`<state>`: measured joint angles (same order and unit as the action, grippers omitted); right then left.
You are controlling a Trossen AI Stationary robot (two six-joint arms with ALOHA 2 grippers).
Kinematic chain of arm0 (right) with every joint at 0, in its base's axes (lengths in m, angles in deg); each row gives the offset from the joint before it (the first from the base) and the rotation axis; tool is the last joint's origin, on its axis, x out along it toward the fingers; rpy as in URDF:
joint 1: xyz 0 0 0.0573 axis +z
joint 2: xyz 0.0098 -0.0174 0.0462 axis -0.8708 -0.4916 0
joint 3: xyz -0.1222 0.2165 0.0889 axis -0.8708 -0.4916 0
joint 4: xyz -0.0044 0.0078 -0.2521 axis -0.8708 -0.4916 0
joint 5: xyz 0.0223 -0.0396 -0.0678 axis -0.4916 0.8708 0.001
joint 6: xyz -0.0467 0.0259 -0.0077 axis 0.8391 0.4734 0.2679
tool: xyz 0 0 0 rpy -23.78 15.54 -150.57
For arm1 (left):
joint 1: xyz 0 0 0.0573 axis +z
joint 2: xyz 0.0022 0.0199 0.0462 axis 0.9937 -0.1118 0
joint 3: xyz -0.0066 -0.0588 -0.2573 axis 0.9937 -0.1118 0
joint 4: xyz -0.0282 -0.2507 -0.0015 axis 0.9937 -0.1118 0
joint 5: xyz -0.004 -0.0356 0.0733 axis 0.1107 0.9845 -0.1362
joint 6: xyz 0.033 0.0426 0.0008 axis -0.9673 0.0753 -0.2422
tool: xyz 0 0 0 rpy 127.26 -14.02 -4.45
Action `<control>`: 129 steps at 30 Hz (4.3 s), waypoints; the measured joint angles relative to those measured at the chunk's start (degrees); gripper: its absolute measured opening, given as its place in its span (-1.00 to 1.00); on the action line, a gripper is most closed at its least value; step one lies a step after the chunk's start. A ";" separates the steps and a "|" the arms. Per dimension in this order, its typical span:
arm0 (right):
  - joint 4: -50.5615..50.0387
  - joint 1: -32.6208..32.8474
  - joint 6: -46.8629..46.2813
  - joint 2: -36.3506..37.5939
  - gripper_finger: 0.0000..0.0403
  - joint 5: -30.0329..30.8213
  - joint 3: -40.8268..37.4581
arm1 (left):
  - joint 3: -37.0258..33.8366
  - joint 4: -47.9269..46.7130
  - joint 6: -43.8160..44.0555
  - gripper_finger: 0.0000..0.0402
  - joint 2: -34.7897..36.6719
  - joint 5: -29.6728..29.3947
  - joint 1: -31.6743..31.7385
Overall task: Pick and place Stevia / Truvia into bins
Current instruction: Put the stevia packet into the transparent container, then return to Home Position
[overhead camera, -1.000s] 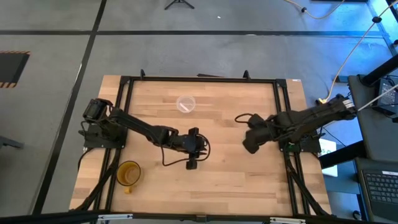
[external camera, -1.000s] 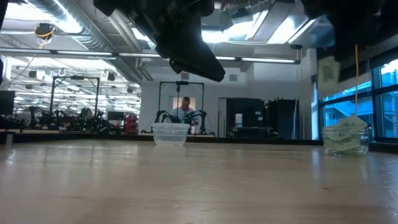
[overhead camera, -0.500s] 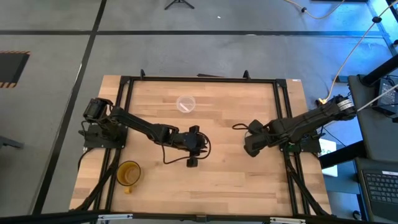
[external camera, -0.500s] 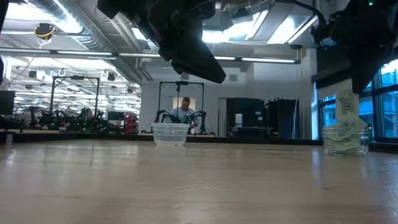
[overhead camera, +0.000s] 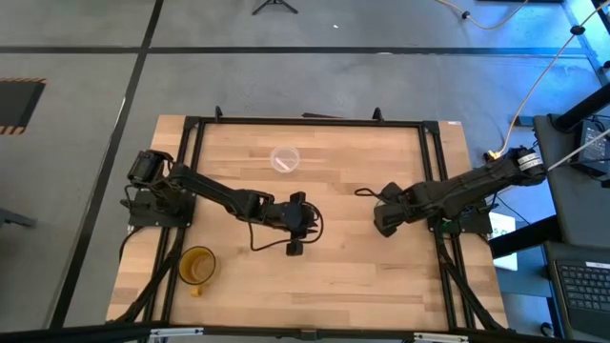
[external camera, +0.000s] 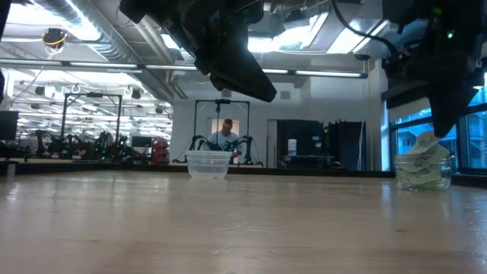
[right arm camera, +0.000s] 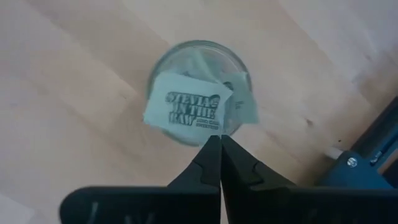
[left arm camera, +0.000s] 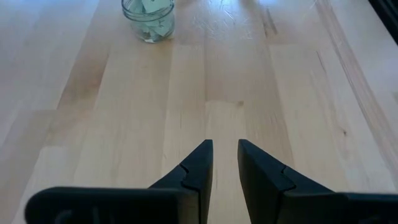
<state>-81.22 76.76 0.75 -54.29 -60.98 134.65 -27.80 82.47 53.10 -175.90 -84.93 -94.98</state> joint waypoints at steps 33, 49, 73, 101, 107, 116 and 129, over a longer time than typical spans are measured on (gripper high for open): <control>7.41 -2.93 2.69 -0.02 -1.00 -1.22 -1.99 | 0.02 -1.40 0.00 -0.65 -0.04 0.42 0.31; 7.41 -2.93 1.47 -0.02 -0.55 -1.52 -1.99 | 0.02 -3.79 0.50 -0.64 -0.03 0.17 0.77; 16.74 -14.14 36.79 11.41 -0.34 -6.07 16.66 | -16.15 -13.45 -0.45 -0.64 50.27 8.08 20.09; 49.69 -22.47 40.27 55.04 -0.34 -14.68 -18.97 | -41.49 -12.80 9.01 -0.64 96.25 6.21 26.58; 52.32 -22.47 40.62 62.59 -0.34 -14.68 -22.29 | -45.98 -10.57 9.65 -0.64 98.82 6.02 26.58; 53.18 -22.47 40.57 68.23 -0.34 -14.64 -25.79 | -53.79 -1.07 10.16 -0.64 98.86 5.68 26.58; 62.37 -22.47 40.24 73.92 -0.34 -14.65 -36.19 | -61.31 4.00 11.32 -0.64 98.86 2.59 26.58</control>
<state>-18.86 54.29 41.00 19.63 -75.63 98.46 -89.10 86.47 64.42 -77.04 -82.34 -68.40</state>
